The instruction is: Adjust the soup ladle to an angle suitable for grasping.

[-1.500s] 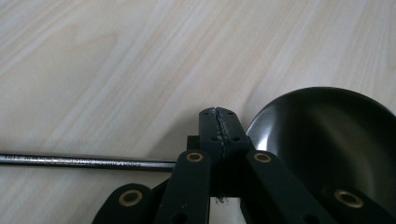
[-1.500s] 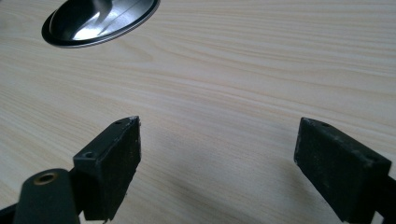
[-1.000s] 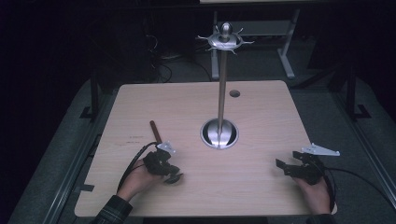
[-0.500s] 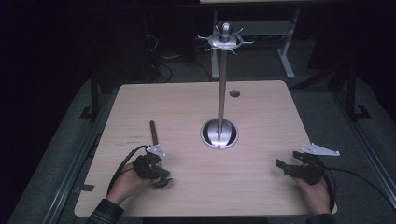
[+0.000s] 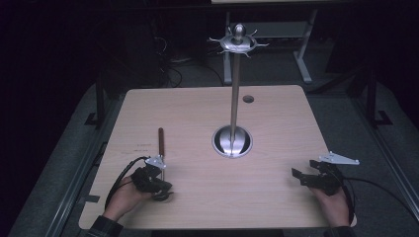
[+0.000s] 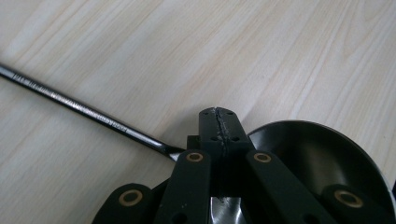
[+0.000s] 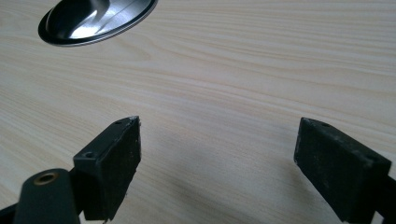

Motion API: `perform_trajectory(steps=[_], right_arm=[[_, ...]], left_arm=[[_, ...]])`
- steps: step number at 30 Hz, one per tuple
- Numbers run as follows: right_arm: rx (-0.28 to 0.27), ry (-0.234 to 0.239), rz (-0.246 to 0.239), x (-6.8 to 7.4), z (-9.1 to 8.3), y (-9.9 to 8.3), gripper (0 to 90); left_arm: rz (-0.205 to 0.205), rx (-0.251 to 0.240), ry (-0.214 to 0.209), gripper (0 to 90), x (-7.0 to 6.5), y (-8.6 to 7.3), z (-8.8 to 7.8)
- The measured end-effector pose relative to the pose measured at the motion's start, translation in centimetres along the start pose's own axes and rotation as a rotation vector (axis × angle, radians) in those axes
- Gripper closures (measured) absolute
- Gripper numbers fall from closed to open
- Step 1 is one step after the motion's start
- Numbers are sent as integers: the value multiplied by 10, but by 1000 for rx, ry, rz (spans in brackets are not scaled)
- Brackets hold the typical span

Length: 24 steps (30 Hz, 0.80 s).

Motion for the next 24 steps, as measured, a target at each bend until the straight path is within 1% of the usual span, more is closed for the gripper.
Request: perform_trajectory(steps=[1, 5, 8, 9, 11, 12, 14, 15, 16, 17, 18, 21, 23, 24], right_arm=[[0, 0, 0, 0, 0, 0, 146], [2, 0, 1, 0, 0, 0, 146], [2, 0, 2, 0, 0, 0, 146], [2, 0, 3, 0, 0, 0, 146], [3, -1, 3, 0, 0, 0, 146], [3, -1, 3, 0, 0, 0, 146], [3, -2, 2, 0, 0, 0, 146], [2, -3, 1, 0, 0, 0, 146], [3, -2, 4, 0, 0, 0, 146], [4, -2, 4, 0, 0, 0, 146], [3, -3, 5, 0, 0, 0, 146], [3, -3, 3, 0, 0, 0, 146], [3, -3, 3, 0, 0, 0, 146], [3, -3, 3, 0, 0, 0, 146]], left_arm=[[-11, -4, -2, 900, 0, -2, -1], [-18, -1, 4, 900, 2, -7, -4], [-27, -5, 5, 900, 4, -10, -6], [-32, -14, 6, 900, 4, -11, -7], [-31, -18, 4, 900, 4, -10, -10], [-16, -15, 8, 900, 6, -10, -12], [-24, -32, 6, 900, 7, -8, -14], [-19, -31, 13, 900, 8, -7, -16], [-41, -53, 9, 900, 8, -6, -17], [-34, -46, 14, 900, 11, -6, -19], [-34, -45, 22, 900, 13, -5, -20], [-55, -59, 41, 900, 21, -1, -26], [-82, -73, 50, 900, 27, 1, -29], [-88, -72, 57, 900, 31, 1, -31]])
Point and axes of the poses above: each handheld gripper's, and its own axes: z roughly forward along the jaws, y roughly out of its top, x roughly to its left, the point moved 3 cm from there along z, roughly forward along the jaws, and after that the axes turned 10 degrees about x, right-handed, at the moved point
